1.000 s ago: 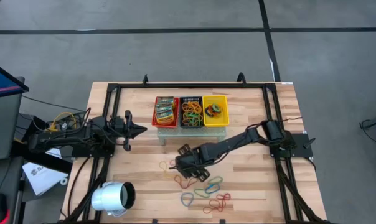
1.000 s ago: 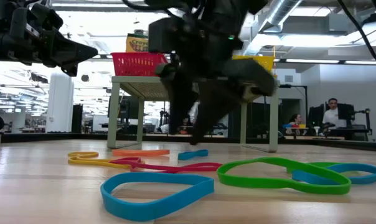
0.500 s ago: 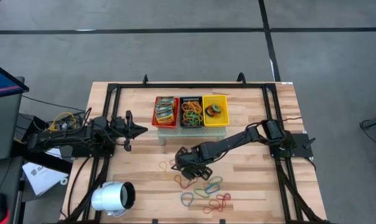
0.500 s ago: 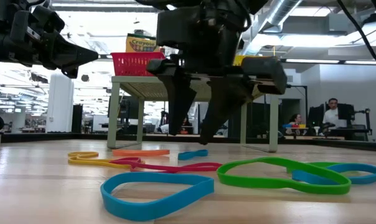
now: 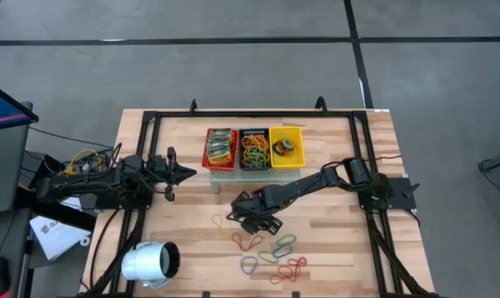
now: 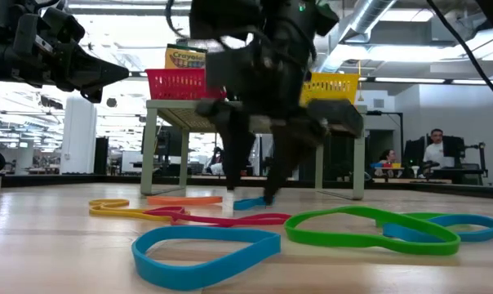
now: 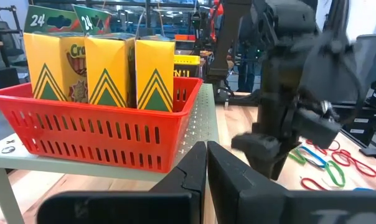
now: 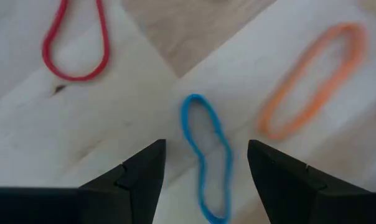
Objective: Pick & Place Office Desk Supplies
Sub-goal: Put the blue rubber band into the black bin on the shelf
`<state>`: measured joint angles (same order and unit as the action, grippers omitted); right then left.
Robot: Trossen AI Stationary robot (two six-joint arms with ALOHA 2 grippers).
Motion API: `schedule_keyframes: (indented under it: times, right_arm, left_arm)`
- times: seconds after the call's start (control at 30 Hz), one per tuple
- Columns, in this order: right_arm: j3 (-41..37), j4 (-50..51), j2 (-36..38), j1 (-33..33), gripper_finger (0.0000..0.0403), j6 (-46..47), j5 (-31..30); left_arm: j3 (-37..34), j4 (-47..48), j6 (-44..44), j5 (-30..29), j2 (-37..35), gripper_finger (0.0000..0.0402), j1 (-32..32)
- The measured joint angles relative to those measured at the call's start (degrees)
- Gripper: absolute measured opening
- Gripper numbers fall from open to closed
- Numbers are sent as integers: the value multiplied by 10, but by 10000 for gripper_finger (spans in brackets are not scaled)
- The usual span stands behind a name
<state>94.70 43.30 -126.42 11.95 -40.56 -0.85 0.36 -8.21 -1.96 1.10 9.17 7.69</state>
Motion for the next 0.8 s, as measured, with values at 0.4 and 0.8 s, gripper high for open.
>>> schedule_keyframes:
  times: [0.4, 0.8]
  right_arm:
    - [2, 17, -26, 0, 138, 1, 26]
    - [1, 15, -26, -6, 4, 60, 45]
  left_arm:
    - [0, 0, 0, 0, 0, 8, 0]
    - [0, 0, 0, 0, 0, 8, 0]
